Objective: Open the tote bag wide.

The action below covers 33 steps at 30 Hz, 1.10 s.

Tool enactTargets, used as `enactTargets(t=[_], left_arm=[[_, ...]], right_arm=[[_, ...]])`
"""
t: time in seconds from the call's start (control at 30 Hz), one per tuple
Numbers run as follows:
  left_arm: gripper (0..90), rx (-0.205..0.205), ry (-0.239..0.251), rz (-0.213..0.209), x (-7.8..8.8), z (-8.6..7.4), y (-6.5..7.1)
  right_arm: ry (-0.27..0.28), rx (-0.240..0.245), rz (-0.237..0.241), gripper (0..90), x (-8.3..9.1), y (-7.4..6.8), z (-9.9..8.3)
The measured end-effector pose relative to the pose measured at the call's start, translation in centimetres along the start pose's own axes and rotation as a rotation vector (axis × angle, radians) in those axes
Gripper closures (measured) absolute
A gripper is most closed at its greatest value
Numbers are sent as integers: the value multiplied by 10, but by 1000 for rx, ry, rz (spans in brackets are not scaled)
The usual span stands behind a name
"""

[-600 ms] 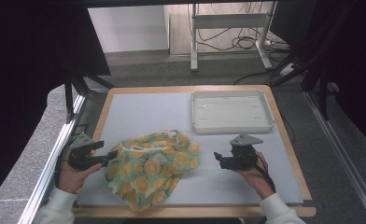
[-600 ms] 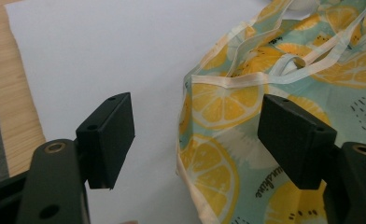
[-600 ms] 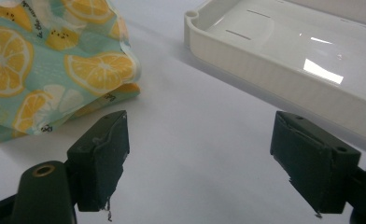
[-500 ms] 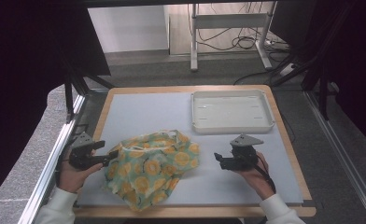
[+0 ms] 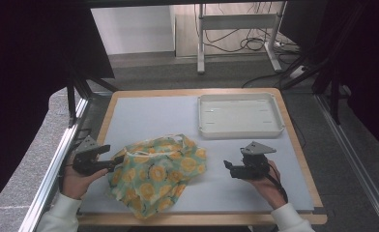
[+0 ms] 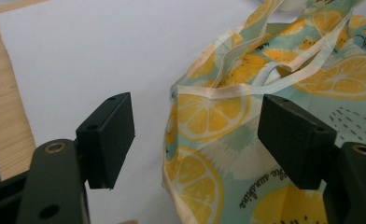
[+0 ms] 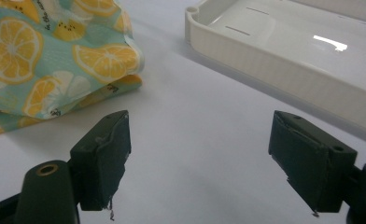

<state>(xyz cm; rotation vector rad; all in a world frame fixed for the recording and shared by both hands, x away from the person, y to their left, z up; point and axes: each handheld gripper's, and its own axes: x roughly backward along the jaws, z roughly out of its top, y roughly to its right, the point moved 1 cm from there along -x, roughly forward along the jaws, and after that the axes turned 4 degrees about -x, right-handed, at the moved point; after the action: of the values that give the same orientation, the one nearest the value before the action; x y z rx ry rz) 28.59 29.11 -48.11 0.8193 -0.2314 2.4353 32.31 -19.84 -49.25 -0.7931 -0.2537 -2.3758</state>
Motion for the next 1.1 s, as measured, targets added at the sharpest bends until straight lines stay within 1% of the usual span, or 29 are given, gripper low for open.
enactTargets(t=[0.23,0.47,0.57,0.67,0.9,1.03,1.1], left_arm=[[277,-3,1,-10,3,-1,4],[283,0,24,-16,13,0,7],[283,1,29,-15,17,1,7],[273,14,28,-10,19,3,3],[255,27,16,-7,14,10,-2],[256,39,4,4,8,18,-9],[257,40,-4,6,3,23,-10]], right_arm=[[-4,-3,0,208,0,0,-1],[-10,1,-1,207,-2,-1,-2],[-13,-1,0,208,-1,0,-2],[-16,-4,0,207,-3,0,-2],[-29,-2,-2,207,-5,-1,-2],[-28,-4,-2,207,-6,-2,-2],[-29,-4,-4,207,-6,-2,-2]])
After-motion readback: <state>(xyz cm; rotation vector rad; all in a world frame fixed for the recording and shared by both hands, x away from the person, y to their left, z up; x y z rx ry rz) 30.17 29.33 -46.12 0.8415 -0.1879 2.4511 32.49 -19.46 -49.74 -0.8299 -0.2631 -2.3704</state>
